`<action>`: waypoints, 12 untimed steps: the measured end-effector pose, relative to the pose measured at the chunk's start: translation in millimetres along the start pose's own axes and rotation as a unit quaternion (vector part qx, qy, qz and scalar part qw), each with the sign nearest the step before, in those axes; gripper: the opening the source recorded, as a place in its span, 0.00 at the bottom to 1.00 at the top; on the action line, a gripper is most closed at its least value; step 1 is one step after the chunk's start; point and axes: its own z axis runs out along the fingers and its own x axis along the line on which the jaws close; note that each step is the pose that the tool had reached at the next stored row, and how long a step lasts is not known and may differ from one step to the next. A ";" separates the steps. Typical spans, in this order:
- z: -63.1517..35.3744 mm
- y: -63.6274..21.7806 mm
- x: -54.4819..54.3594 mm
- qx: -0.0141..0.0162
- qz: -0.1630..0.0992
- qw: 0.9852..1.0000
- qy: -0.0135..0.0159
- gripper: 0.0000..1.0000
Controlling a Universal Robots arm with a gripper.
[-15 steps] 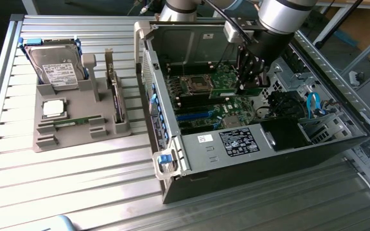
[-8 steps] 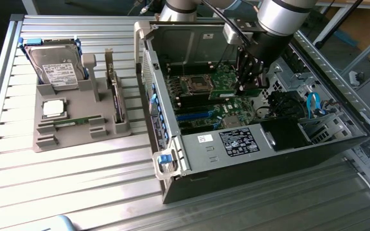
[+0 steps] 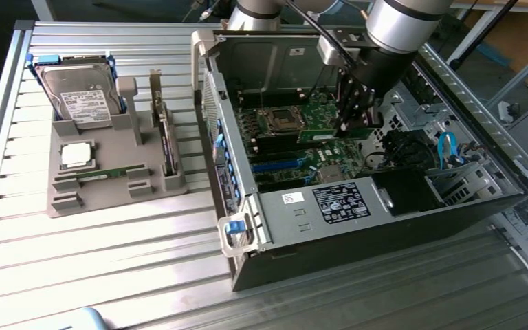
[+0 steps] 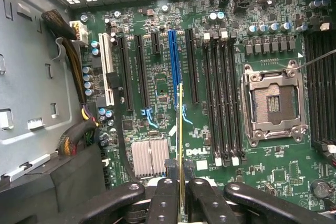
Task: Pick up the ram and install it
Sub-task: 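Insert the ram into the slot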
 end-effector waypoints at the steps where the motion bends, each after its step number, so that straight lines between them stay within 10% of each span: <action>1: 0.6 0.0 0.0 0.000 0.000 1.000 0.000 0.14; 12: 4.4 0.0 -0.1 0.000 0.000 1.000 0.000 0.14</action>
